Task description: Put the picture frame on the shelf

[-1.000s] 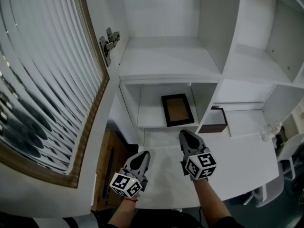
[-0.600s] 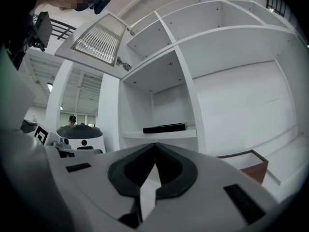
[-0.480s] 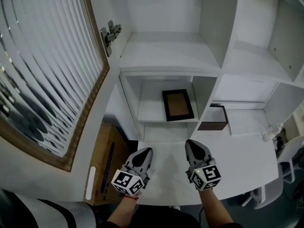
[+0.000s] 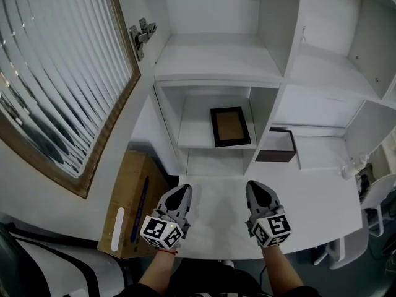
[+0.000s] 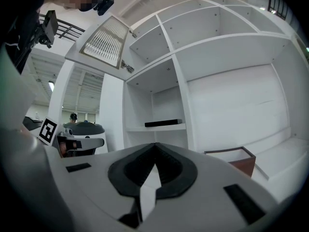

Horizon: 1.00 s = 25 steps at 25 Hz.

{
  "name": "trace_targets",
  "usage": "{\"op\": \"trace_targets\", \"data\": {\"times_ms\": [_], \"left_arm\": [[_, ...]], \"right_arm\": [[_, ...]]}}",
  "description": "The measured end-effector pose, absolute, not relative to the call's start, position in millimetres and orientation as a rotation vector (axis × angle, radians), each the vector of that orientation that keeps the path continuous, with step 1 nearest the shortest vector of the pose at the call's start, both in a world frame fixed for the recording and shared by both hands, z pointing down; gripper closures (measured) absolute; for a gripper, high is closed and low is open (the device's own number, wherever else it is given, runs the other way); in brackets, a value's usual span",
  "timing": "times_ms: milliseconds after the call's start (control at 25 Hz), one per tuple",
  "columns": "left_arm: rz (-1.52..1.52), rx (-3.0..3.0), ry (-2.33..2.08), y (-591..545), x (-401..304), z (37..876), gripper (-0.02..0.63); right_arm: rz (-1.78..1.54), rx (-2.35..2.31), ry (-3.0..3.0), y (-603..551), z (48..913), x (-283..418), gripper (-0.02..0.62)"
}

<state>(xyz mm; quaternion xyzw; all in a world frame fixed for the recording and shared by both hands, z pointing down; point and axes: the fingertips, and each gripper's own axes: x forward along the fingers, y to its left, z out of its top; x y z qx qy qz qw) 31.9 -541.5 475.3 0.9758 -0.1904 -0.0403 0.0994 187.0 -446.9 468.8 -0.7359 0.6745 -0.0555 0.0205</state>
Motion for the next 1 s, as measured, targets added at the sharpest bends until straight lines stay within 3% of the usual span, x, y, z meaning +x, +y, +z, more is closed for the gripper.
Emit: {"op": "trace_targets", "data": {"times_ms": [1000], "left_arm": [[-0.156, 2.881, -0.626, -546, 27, 465, 0.601]], "right_arm": [[-0.130, -2.267, 2.117, -442, 465, 184, 0.591]]}}
